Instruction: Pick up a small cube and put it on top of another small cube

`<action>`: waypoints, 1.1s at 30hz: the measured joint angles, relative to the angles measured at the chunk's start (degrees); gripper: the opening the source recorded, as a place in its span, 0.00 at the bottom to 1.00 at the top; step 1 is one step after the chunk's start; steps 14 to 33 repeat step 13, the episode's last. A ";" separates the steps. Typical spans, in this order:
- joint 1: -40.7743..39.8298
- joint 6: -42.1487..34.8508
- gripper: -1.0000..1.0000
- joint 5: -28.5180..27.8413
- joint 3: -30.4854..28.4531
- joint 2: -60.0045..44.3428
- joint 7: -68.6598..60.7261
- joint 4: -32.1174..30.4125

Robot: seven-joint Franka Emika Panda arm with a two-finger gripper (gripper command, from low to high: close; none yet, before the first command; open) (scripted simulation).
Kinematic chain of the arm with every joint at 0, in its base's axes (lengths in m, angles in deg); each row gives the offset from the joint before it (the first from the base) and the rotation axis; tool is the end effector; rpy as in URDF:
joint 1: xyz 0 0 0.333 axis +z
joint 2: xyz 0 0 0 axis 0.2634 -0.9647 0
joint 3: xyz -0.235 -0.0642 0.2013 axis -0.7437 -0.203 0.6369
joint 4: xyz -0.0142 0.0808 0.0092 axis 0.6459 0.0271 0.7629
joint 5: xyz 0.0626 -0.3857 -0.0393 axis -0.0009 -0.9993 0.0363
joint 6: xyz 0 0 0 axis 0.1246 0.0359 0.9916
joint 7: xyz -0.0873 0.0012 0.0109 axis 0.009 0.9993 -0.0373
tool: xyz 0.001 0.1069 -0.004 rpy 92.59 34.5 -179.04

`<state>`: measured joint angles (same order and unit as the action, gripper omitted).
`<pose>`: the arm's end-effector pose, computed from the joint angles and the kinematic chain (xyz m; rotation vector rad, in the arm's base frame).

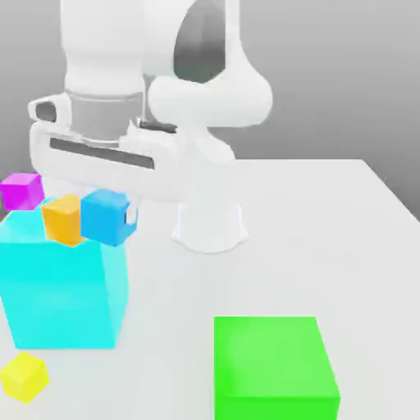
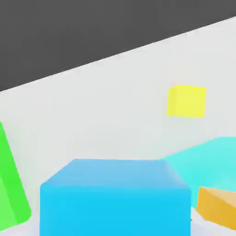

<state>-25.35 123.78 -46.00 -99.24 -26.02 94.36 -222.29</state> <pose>0.3600 -0.1985 0.4166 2.4960 -1.8115 0.0691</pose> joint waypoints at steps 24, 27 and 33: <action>-12.52 -0.80 1.00 -2.11 -11.29 3.30 -1.68 -2.78; -12.52 -0.80 1.00 -2.11 -11.29 3.30 -1.68 -2.78; -12.52 -0.80 1.00 -2.11 -11.29 3.30 -1.68 -2.78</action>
